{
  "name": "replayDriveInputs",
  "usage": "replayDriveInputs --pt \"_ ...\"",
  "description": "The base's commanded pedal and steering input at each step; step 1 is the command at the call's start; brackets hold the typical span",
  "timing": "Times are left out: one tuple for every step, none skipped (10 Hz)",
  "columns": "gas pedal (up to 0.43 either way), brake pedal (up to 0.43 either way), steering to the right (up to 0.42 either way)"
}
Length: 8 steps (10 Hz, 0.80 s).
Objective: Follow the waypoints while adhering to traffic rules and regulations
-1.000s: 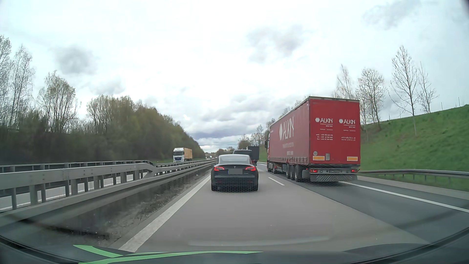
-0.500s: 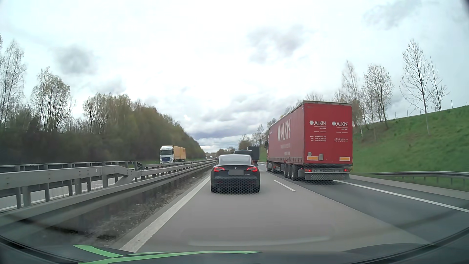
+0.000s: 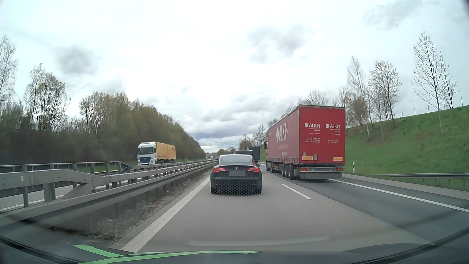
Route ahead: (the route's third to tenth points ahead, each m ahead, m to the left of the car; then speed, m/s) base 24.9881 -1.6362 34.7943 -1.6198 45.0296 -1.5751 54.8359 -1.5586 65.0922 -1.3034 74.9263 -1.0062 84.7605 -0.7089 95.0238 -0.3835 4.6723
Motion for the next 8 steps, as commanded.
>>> replayDriveInputs --pt "0.000 0.024 -0.004" --pt "0.000 0.030 -0.004" --pt "0.000 0.037 -0.004" --pt "0.000 0.037 -0.004" --pt "0.000 0.037 -0.004" --pt "0.000 0.037 -0.004" --pt "0.000 0.037 -0.004" --pt "0.000 0.037 -0.004"
